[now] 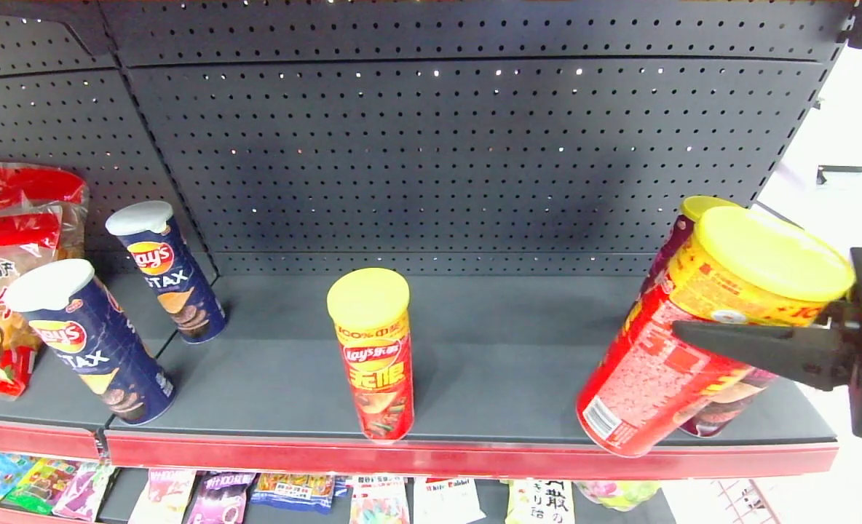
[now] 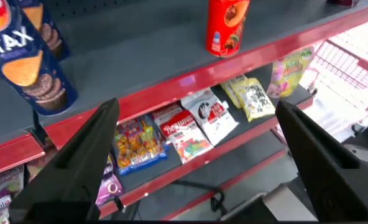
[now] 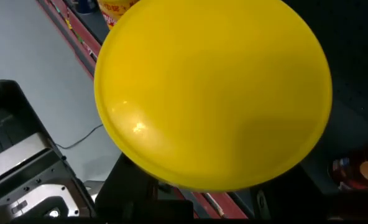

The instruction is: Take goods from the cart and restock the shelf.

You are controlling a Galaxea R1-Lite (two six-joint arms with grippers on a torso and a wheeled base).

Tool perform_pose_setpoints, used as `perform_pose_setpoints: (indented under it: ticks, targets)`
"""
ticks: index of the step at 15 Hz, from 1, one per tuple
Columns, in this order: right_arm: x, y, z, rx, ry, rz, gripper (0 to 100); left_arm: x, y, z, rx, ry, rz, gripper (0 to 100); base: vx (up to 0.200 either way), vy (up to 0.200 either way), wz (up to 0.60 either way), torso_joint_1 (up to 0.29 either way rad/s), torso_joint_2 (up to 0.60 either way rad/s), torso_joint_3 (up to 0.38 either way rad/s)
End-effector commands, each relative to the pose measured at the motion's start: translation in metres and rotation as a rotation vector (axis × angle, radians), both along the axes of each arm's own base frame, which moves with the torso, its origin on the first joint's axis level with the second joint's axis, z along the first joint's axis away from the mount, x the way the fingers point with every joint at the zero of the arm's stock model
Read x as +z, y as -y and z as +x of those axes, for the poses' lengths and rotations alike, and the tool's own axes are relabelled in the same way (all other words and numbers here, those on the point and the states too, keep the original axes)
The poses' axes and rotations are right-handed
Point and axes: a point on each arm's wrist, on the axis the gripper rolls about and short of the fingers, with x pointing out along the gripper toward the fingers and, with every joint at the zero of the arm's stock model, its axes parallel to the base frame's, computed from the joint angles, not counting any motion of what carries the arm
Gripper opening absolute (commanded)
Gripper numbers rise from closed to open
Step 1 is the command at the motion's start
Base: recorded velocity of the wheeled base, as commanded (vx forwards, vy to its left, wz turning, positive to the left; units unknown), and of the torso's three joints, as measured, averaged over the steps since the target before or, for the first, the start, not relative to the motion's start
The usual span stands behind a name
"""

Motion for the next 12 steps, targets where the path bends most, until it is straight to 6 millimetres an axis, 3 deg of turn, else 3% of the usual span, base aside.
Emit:
perform_pose_setpoints:
  ticks: [1, 2, 3, 8, 12]
  targets:
    - [-0.009, -0.019, 0.025, 0.008, -0.038, -0.026, 0, 0.0, -0.002, -0.005, 0.001, 0.044, -0.017, 100, 0.0, 0.0, 0.0, 0.0, 0.0, 0.0]
    - [-0.009, -0.019, 0.025, 0.008, -0.038, -0.026, 0, 0.0, -0.002, -0.005, 0.001, 0.044, -0.017, 100, 0.0, 0.0, 0.0, 0.0, 0.0, 0.0]
    - [-0.02, -0.036, 0.053, -0.009, -0.034, -0.032, 0, -0.004, -0.002, -0.006, 0.001, 0.041, -0.014, 100, 0.0, 0.0, 0.0, 0.0, 0.0, 0.0]
    - [-0.025, -0.067, 0.099, -0.04, -0.01, -0.026, 0, -0.019, -0.004, -0.007, 0.06, 0.022, 0.002, 100, 0.0, 0.0, 0.0, 0.0, 0.0, 0.0]
    - [-0.028, -0.088, 0.118, -0.018, -0.016, -0.028, 0, -0.02, -0.004, -0.007, 0.116, 0.011, 0.009, 100, 0.0, 0.0, 0.0, 0.0, 0.0, 0.0]
